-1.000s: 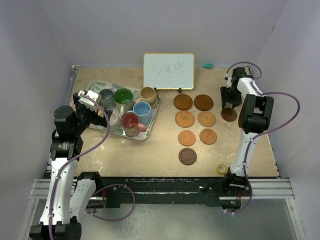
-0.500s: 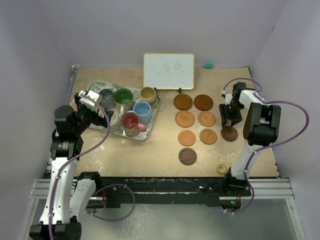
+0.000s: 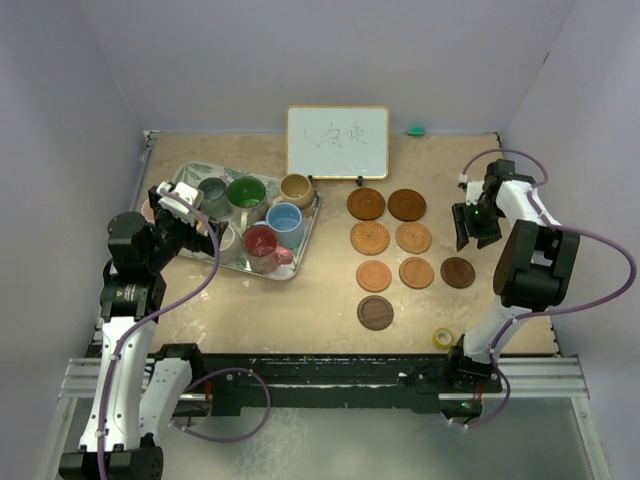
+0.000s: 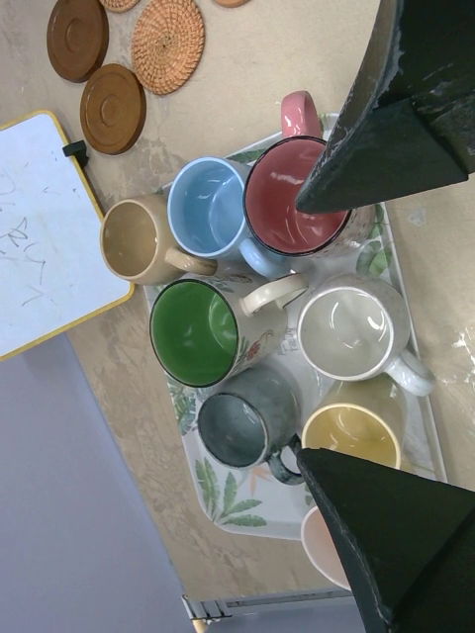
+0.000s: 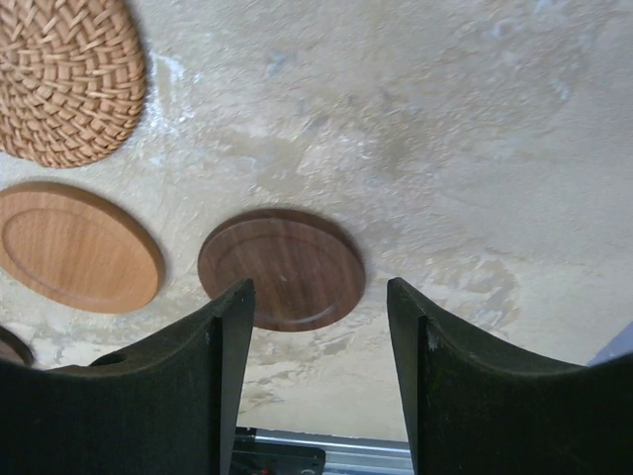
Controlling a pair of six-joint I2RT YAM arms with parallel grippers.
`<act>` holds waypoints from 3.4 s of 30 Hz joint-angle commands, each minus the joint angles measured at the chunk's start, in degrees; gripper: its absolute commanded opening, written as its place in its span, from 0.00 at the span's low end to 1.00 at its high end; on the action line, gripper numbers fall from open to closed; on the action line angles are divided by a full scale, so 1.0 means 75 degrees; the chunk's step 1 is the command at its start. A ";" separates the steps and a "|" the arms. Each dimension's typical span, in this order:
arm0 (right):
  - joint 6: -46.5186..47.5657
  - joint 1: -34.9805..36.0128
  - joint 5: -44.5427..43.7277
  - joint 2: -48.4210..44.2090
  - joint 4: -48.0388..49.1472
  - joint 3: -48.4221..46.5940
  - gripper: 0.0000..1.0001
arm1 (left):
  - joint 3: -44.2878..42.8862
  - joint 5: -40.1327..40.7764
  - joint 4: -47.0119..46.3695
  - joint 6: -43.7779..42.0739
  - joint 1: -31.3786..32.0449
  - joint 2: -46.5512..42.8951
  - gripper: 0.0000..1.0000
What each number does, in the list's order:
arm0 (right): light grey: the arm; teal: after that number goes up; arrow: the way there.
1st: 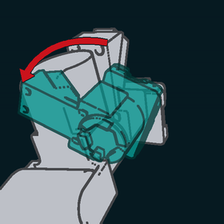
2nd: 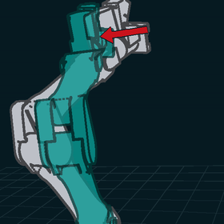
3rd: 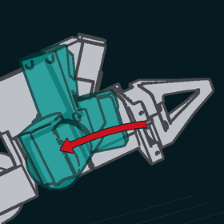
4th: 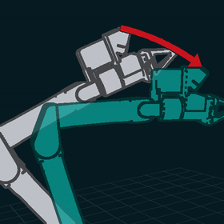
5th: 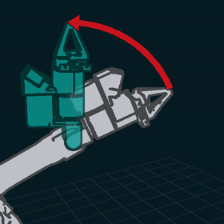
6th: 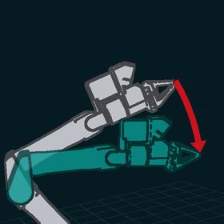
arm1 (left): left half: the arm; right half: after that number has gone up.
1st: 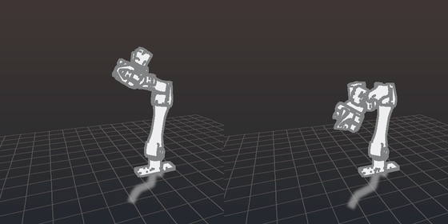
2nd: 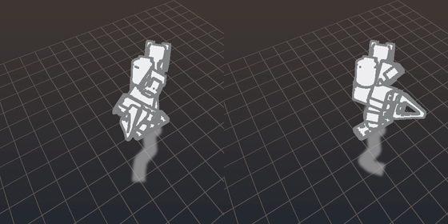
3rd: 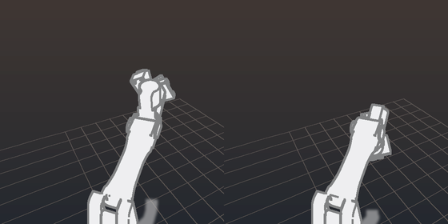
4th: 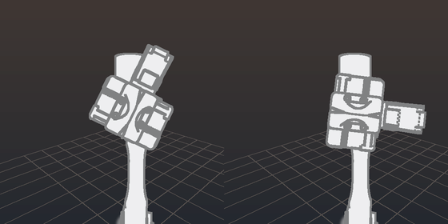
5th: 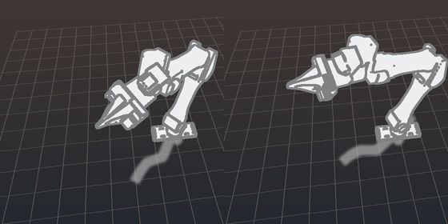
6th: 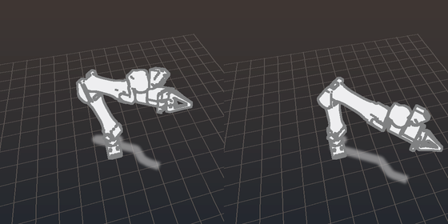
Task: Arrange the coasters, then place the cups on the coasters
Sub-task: Move the cup to the center of the board.
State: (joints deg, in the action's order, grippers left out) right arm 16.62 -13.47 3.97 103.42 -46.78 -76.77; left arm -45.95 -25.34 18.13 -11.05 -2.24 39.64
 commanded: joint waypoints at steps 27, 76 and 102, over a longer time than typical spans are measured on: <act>0.3208 -0.0072 0.0589 0.0907 -0.0526 0.0531 0.53 | -0.0084 -0.0201 -0.0197 0.0118 -0.0053 -0.0105 0.99; 0.3859 0.1871 0.0345 -0.1379 0.0063 0.3666 0.35 | 0.0007 -0.0164 -0.0156 0.0097 -0.0053 -0.0316 0.99; 0.2434 0.3004 0.0848 -0.1526 0.0527 0.3501 0.32 | 0.0029 -0.0145 -0.0137 0.0034 -0.0053 -0.0343 0.99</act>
State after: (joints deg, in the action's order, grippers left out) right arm 37.12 8.43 4.82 92.55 -48.14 -50.50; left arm -45.95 -25.41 18.52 -11.07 -2.24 37.65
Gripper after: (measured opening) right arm 0.321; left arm 0.988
